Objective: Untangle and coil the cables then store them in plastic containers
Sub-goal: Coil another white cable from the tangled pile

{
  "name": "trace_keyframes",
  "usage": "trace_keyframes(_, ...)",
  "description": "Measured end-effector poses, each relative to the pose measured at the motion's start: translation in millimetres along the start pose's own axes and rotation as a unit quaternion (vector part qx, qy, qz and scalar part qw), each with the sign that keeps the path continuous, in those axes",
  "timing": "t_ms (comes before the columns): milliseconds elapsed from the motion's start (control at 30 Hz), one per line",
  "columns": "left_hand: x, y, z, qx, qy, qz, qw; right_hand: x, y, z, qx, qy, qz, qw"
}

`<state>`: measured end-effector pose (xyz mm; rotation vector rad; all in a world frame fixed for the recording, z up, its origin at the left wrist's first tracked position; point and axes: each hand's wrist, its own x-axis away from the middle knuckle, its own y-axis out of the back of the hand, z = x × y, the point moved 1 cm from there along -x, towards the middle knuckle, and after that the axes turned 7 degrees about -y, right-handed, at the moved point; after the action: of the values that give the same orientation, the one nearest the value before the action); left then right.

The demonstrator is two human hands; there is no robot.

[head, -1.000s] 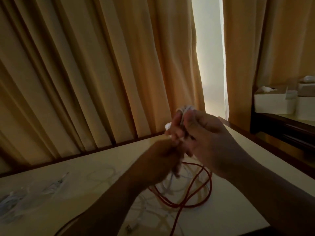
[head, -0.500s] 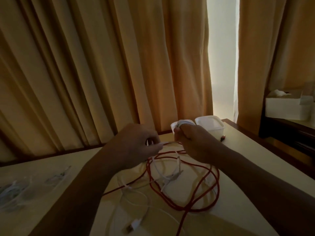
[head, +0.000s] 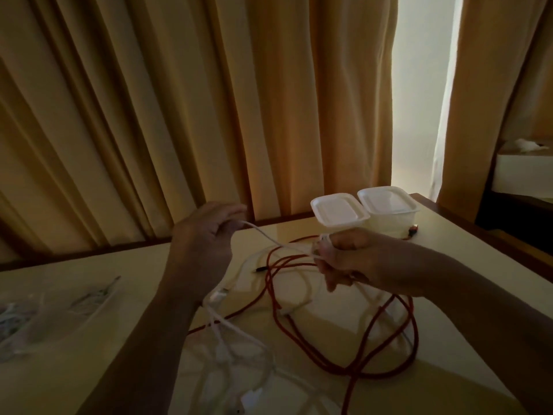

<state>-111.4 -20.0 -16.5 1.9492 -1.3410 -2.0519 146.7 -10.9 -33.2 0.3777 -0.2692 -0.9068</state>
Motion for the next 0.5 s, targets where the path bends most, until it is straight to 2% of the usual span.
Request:
trace_keyframes(33, 0.8, -5.2, 0.7, -0.023, -0.019, -0.002, 1.000, 4.5, -3.9, 3.4, -0.060, 0.019, 0.064, 0.996)
trace_keyframes(100, 4.7, -16.4, -3.5, -0.010, -0.008, 0.012, 1.000, 12.1, -14.4, 11.6, -0.195, 0.060, 0.165, 0.965)
trace_keyframes(167, 5.9, -24.9, -12.4, 0.051, 0.046, 0.043, 0.997, 12.7, -25.3, 17.1, -0.316, 0.109, 0.218, 0.917)
trace_keyframes(233, 5.6, -30.2, -22.7, 0.110, 0.089, 0.075, 0.987, 7.9, -32.6, 18.5, -0.411, 0.154, 0.234, 0.867)
trace_keyframes(300, 3.8, -34.2, -31.7, 0.108, 0.103, 0.138, 0.979, 2.8, -35.6, 18.7, -0.488, 0.192, 0.210, 0.825)
trace_keyframes(367, 3.7, -34.7, -47.2, 0.098, 0.107, 0.214, 0.966, 0.3, -34.2, 17.9, -0.526, 0.220, 0.148, 0.808)
trace_keyframes(433, 1.1, -33.8, -66.2, 0.093, 0.033, 0.261, 0.960, 0.4, -27.7, 16.1, -0.506, 0.220, 0.024, 0.834)
trace_keyframes(500, -0.1, -32.2, -80.0, 0.057, -0.008, 0.304, 0.951, 3.2, -20.7, 16.2, -0.396, 0.197, -0.122, 0.889)
